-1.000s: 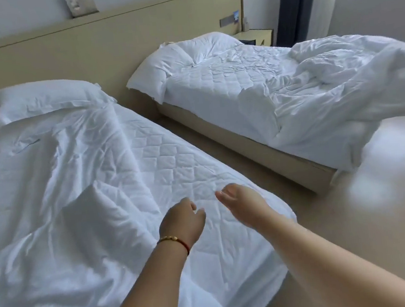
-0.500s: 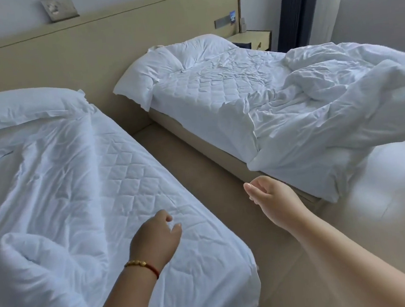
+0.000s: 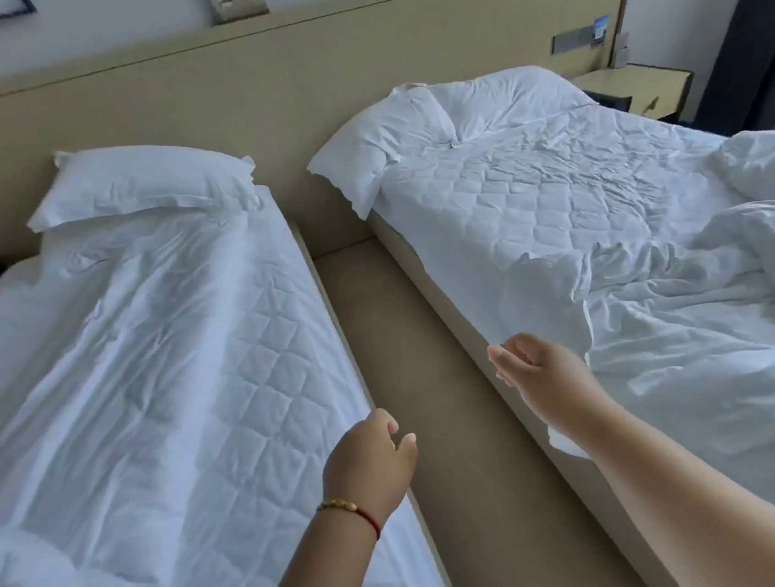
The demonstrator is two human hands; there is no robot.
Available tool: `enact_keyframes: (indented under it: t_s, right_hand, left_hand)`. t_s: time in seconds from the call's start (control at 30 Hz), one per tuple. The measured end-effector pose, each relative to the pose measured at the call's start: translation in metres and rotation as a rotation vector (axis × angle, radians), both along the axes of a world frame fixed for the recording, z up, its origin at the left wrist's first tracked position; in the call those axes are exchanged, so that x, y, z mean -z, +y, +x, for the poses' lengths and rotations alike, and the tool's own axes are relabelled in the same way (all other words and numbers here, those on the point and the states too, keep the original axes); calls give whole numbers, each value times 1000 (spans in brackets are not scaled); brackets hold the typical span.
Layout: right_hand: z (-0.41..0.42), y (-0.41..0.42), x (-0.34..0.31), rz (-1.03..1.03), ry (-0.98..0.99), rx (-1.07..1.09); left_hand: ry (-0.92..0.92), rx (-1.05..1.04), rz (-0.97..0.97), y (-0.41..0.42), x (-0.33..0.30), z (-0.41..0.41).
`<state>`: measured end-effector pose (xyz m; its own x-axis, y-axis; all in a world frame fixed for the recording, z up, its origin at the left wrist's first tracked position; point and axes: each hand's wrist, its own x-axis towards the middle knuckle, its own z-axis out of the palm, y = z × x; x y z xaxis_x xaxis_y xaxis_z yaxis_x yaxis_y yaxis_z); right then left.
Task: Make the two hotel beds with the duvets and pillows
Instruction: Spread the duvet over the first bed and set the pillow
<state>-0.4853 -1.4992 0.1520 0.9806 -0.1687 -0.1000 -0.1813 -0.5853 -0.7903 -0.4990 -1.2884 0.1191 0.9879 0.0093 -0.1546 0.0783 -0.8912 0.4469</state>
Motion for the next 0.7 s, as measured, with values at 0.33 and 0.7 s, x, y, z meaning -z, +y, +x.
enact_keyframes:
  t_s: [0.33, 0.7]
  right_hand:
    - [133, 59, 13, 38, 44, -367]
    - [168, 107, 28, 32, 87, -461]
  left_hand:
    - [92, -244, 129, 7, -1, 52]
    - [109, -306, 150, 37, 5, 88]
